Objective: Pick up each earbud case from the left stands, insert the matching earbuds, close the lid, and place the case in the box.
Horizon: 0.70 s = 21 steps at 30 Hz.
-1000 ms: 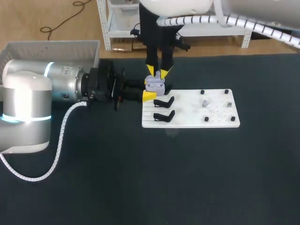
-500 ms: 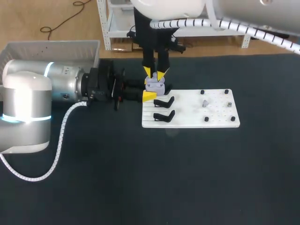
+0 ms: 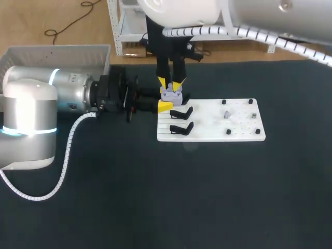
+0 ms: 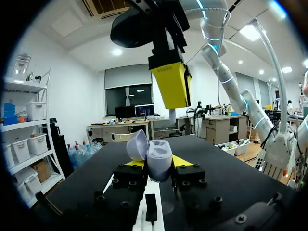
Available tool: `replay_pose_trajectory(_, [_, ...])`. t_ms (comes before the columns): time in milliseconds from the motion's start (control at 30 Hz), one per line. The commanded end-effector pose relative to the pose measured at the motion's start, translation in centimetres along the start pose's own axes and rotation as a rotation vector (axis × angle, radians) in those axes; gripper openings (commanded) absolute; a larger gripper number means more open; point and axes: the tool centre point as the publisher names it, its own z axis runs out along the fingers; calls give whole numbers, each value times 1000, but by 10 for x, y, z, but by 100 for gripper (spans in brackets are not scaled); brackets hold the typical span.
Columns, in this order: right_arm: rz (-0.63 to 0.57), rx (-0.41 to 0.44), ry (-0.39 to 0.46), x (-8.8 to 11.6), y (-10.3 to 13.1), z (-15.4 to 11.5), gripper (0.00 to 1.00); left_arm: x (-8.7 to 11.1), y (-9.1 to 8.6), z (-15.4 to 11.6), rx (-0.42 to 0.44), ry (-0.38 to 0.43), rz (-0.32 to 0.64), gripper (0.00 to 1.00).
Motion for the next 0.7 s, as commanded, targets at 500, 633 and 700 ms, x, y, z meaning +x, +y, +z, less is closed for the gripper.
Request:
replay_pose_trajectory(500, [46, 61, -39, -11, 6, 15, 0, 1, 0, 0, -2, -3, 3, 0])
replay_pose_trajectory(633, [52, 60, -39, -14, 6, 15, 0, 1, 0, 0, -2, -3, 3, 0])
replay_pose_trajectory(700, [55, 59, -34, -14, 7, 17, 0, 1, 0, 0, -2, -3, 3, 0])
